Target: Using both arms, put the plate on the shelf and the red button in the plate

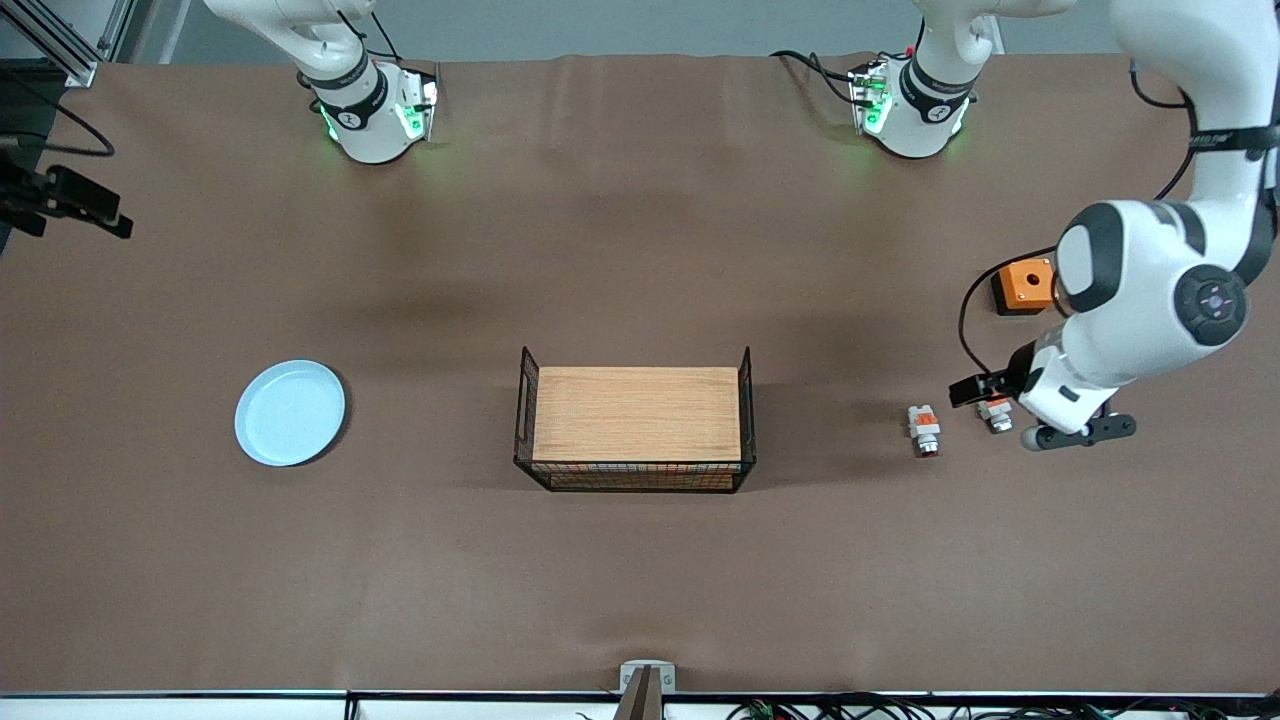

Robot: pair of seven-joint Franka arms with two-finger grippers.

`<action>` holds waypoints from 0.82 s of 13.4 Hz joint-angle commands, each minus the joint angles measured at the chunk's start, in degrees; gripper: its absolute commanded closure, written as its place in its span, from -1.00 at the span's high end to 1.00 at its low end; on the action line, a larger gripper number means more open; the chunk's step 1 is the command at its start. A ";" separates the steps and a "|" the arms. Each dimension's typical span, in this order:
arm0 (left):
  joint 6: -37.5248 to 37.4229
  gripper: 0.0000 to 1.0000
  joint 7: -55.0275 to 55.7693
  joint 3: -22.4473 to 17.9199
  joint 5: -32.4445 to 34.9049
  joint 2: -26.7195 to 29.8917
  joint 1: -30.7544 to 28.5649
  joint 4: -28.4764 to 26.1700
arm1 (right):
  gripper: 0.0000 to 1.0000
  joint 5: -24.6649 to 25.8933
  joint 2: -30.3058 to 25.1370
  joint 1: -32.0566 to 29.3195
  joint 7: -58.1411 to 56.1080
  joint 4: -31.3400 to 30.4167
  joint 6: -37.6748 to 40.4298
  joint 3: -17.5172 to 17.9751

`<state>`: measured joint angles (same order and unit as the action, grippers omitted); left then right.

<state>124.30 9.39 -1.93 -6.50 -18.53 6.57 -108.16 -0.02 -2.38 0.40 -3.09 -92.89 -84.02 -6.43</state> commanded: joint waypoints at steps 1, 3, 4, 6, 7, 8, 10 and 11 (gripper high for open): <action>2.79 0.99 0.71 -0.36 -0.09 -3.60 0.99 0.84 | 1.00 0.20 6.58 -1.63 -0.16 2.44 -1.67 0.37; 4.63 0.99 0.89 -0.36 -0.09 -6.59 1.52 1.63 | 1.00 0.19 10.18 -3.12 -2.44 2.63 -4.82 0.37; 5.25 0.99 0.89 -0.45 -0.09 -7.65 1.43 1.98 | 1.00 0.11 11.60 -3.91 -4.28 2.63 -5.79 0.37; 5.43 0.99 0.98 -0.45 -0.18 -9.84 1.52 3.03 | 1.00 -0.25 13.79 -5.76 -6.40 1.23 -9.56 0.45; 5.43 0.99 1.24 -0.45 -0.18 -10.90 1.52 3.30 | 1.00 -0.33 14.24 -6.72 -6.40 -1.13 -12.89 0.45; 5.87 0.99 1.50 -0.45 -0.09 -11.95 1.52 3.39 | 1.00 -0.94 14.25 -7.34 -6.49 -4.55 -17.27 0.45; 7.18 0.99 1.51 -0.54 0.08 -13.28 1.52 3.22 | 1.00 -1.65 14.25 -8.75 -6.84 -9.74 -24.05 0.54; 7.88 0.99 1.51 -0.54 0.78 -13.72 1.52 3.22 | 1.00 -2.17 14.33 -8.93 -8.67 -12.20 -27.91 0.54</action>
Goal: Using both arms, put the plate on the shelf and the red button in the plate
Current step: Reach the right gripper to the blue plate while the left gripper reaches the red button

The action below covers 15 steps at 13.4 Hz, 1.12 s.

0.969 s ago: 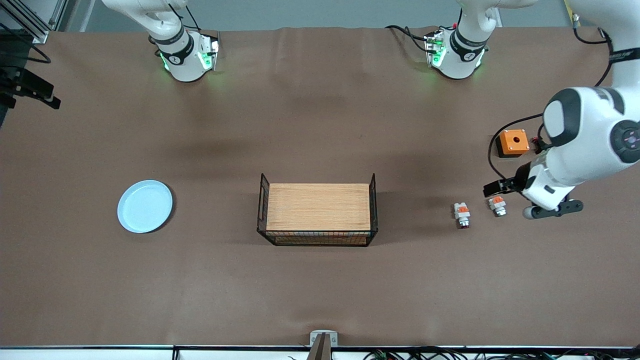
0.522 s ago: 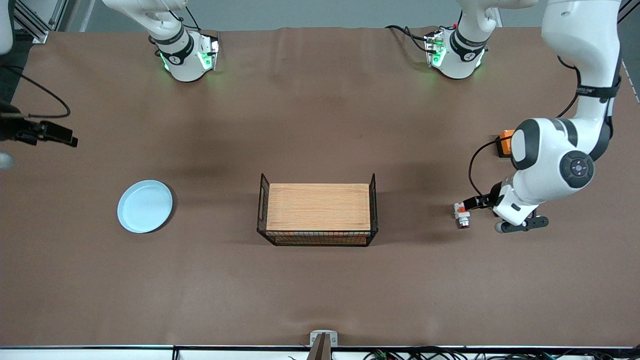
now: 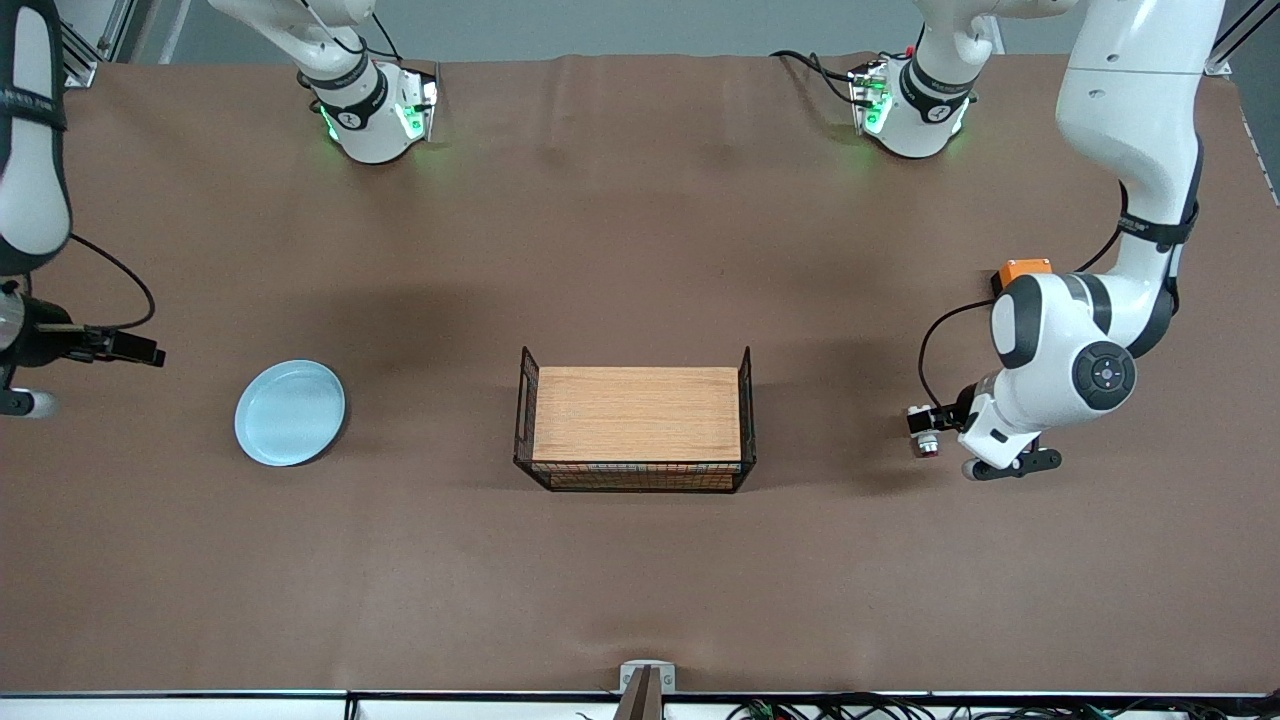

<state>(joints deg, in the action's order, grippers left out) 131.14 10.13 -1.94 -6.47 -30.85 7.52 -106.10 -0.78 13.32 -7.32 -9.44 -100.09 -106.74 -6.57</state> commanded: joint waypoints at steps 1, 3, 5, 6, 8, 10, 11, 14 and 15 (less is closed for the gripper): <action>1.48 0.99 0.86 -0.43 2.15 -1.93 0.56 1.24 | 1.00 -1.59 -0.59 -1.56 -4.86 -6.68 -8.88 0.68; 1.92 0.99 0.86 -0.34 2.34 -2.37 0.65 1.24 | 1.00 -4.39 2.74 -2.52 -7.42 -8.19 -14.26 0.68; 1.92 0.99 0.77 -0.34 2.34 -2.81 0.65 1.85 | 1.00 -7.38 6.79 -3.40 -10.93 -9.15 -20.23 0.68; 1.92 0.99 0.86 -0.25 2.34 -3.42 0.65 2.03 | 1.00 -8.44 8.72 -3.49 -11.99 -9.59 -22.78 0.68; 1.92 0.99 0.86 -0.25 2.25 -4.47 0.74 2.91 | 1.00 -9.94 11.71 -3.49 -12.35 -9.59 -25.87 0.85; 2.88 0.99 0.86 -0.08 2.25 -5.71 0.92 3.61 | 1.00 -9.94 14.17 -3.41 -12.70 -9.59 -29.30 0.94; 2.98 0.99 0.86 0.01 2.08 -5.88 1.18 3.62 | 1.00 -10.03 15.06 -3.41 -13.23 -9.59 -30.44 0.94; 2.98 0.70 0.86 0.10 1.99 -5.97 1.18 3.53 | 1.00 -11.61 16.99 -3.49 -13.41 -9.59 -30.81 0.94; 2.98 0.48 0.86 0.10 1.99 -5.97 1.18 3.44 | 1.00 -11.70 17.26 -3.58 -13.41 -9.59 -30.89 0.94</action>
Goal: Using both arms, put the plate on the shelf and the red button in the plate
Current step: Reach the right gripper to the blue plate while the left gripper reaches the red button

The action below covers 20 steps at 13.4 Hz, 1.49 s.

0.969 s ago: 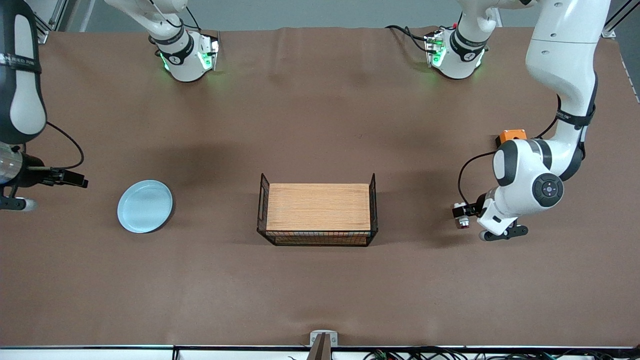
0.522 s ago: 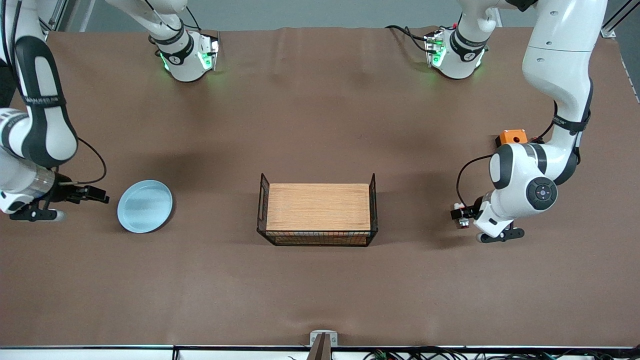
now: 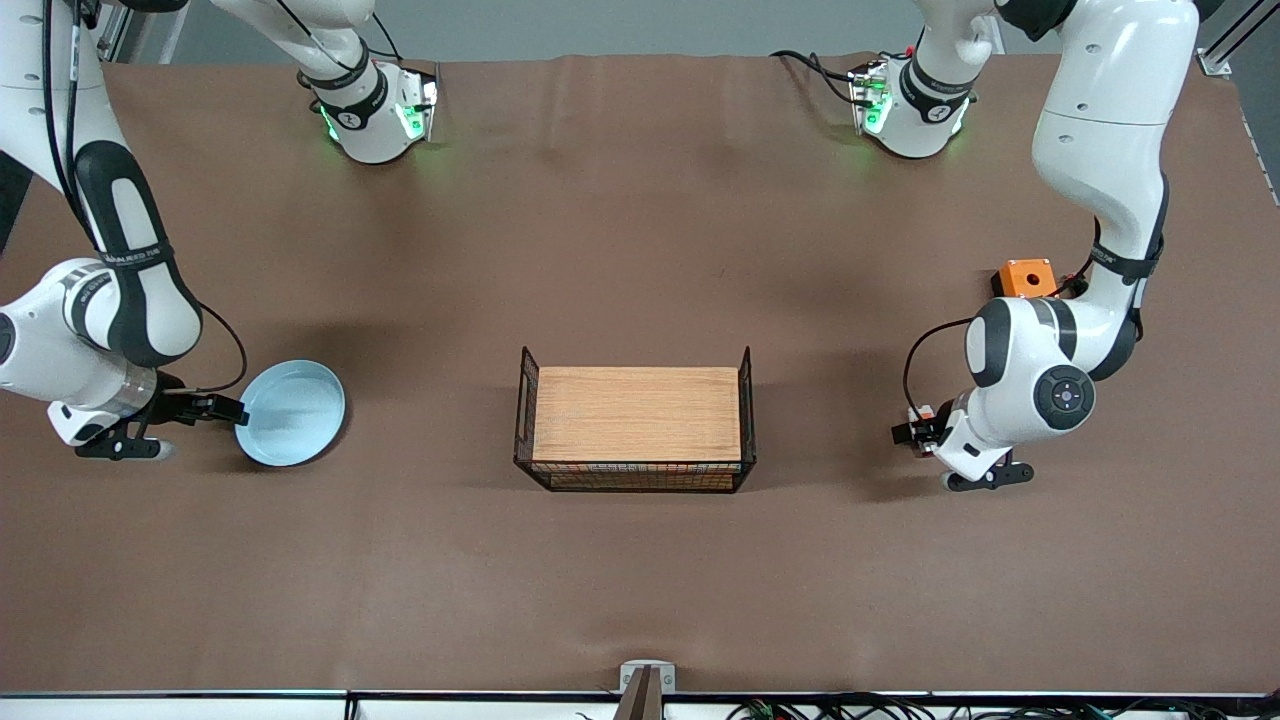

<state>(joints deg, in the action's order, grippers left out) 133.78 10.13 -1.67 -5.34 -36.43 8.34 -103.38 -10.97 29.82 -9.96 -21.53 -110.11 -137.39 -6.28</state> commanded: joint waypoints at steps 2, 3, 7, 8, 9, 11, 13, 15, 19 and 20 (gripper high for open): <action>0.34 0.14 0.86 -0.17 0.86 -0.40 0.37 0.55 | 1.00 -1.51 1.64 -1.02 -1.33 0.34 -0.25 0.65; 0.34 0.02 0.86 -0.17 0.86 -0.40 0.37 0.47 | 1.00 -1.60 2.17 -1.20 -1.33 -0.01 -0.34 0.65; -0.10 -0.44 0.77 -0.17 0.86 -0.31 0.28 0.46 | 0.96 -1.60 2.70 -1.29 -1.50 -1.24 -1.65 0.65; -0.18 -0.47 0.68 -0.17 0.86 0.04 0.19 0.46 | 0.88 -1.60 2.70 -1.29 -1.59 -1.51 -1.92 0.65; -0.27 -0.47 0.33 -0.17 0.86 0.48 0.10 0.55 | 0.75 -1.60 2.70 -1.29 -1.59 -1.51 -1.92 0.65; -0.88 -0.47 0.15 -0.26 0.86 2.58 -0.16 0.64 | 0.35 -1.60 2.70 -1.29 -1.59 -1.60 -1.75 0.65; -3.60 -0.51 0.07 -0.26 0.86 5.30 -0.34 0.90 | 0.00 -1.60 2.61 -1.20 -1.41 -1.60 -1.22 0.65; -5.10 -0.51 0.33 -0.17 0.86 8.90 -0.16 0.99 | -0.26 -1.60 2.61 -1.11 -1.41 -1.51 -1.13 0.65; -18.33 -0.51 0.94 1.32 0.86 13.31 0.10 8.34 | -0.93 -1.60 1.56 -0.76 -0.63 -1.16 -0.34 0.65; -23.42 -0.51 2.25 1.93 0.77 13.31 0.10 12.03 | -0.97 -1.60 0.86 -0.67 -0.10 -0.72 0.97 0.65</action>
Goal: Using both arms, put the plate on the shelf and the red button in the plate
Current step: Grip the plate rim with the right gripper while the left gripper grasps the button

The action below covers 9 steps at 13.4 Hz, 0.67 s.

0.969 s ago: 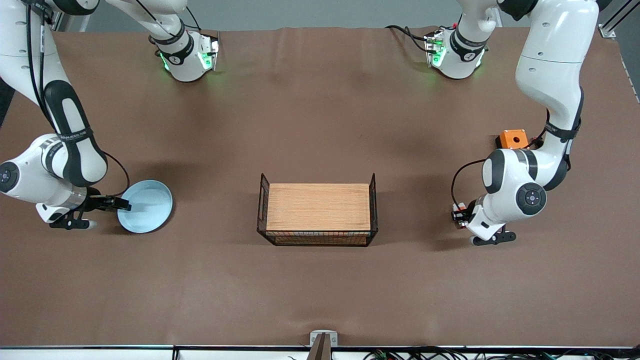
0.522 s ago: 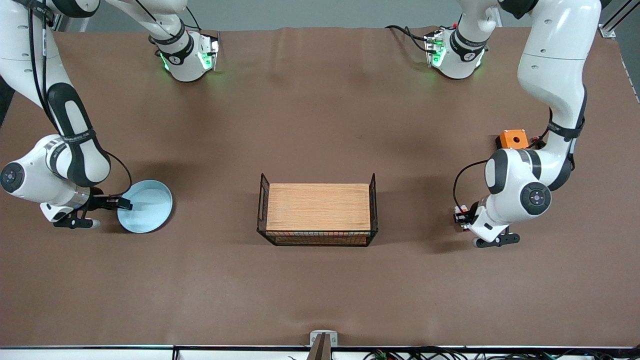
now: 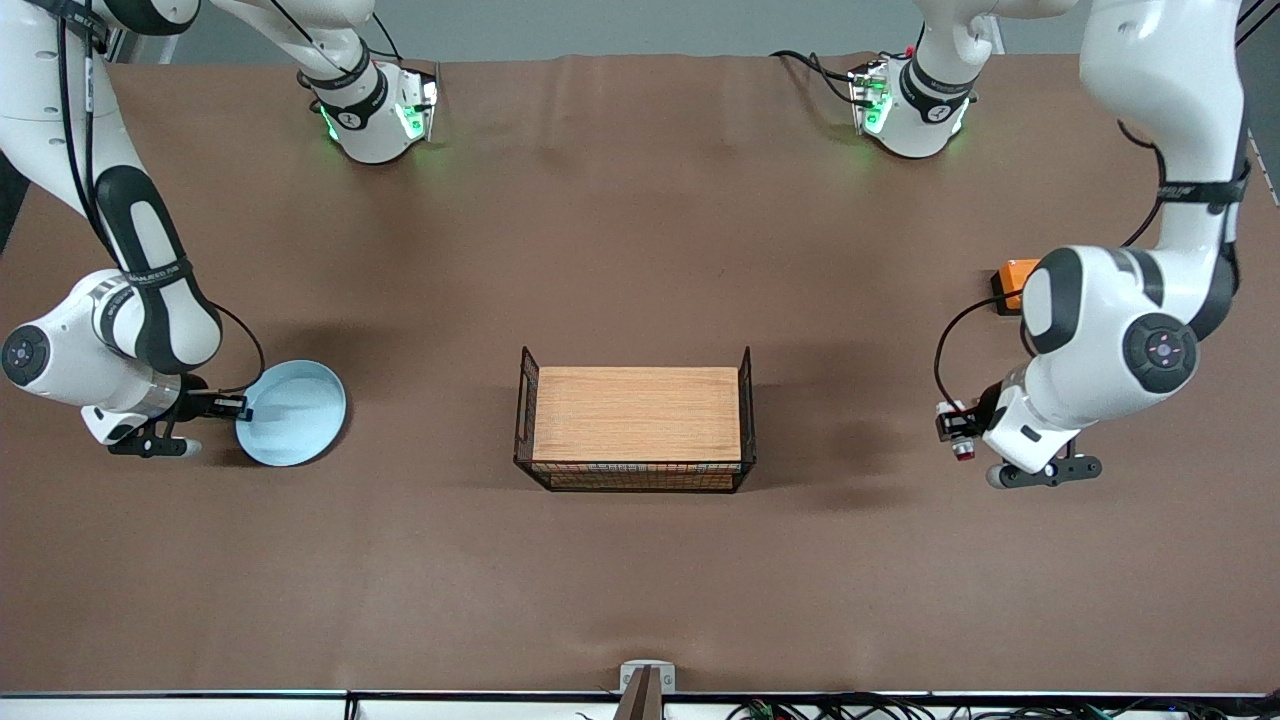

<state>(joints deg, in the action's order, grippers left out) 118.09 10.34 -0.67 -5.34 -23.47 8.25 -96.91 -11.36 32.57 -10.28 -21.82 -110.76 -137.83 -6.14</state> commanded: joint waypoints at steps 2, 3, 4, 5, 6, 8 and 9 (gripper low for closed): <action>-13.39 -0.52 6.78 3.65 0.86 0.61 0.18 10.15 | -0.99 -1.12 -3.47 0.25 3.78 1.60 5.01 0.43; -14.02 -0.55 9.15 5.23 0.95 0.88 0.18 11.12 | -0.99 -1.12 -4.61 0.26 5.19 2.21 6.95 0.43; -14.12 -0.56 12.22 7.42 1.30 1.05 0.27 12.09 | -0.99 -1.12 -5.75 0.26 6.34 2.31 7.31 0.43; -14.12 -0.56 15.03 9.53 1.39 1.14 0.27 12.88 | -1.00 -1.03 -7.15 0.26 6.87 2.31 7.75 0.34; -14.12 -0.56 17.67 11.38 1.65 1.14 0.71 13.33 | -0.99 -1.03 -8.56 0.17 7.66 2.31 9.76 0.34; -14.12 -0.56 21.72 12.36 1.74 1.14 3.33 14.37 | -0.99 -1.03 -12.77 0.34 13.96 3.35 18.52 0.42; -14.21 -0.56 23.31 12.36 1.74 1.14 4.83 14.99 | -0.99 -0.86 -14.97 0.61 18.35 4.58 23.00 0.51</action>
<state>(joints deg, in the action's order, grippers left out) 105.36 30.49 11.66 -5.02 -22.04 10.85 -84.34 -11.67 22.74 -9.96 -9.72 -106.73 -121.42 -5.89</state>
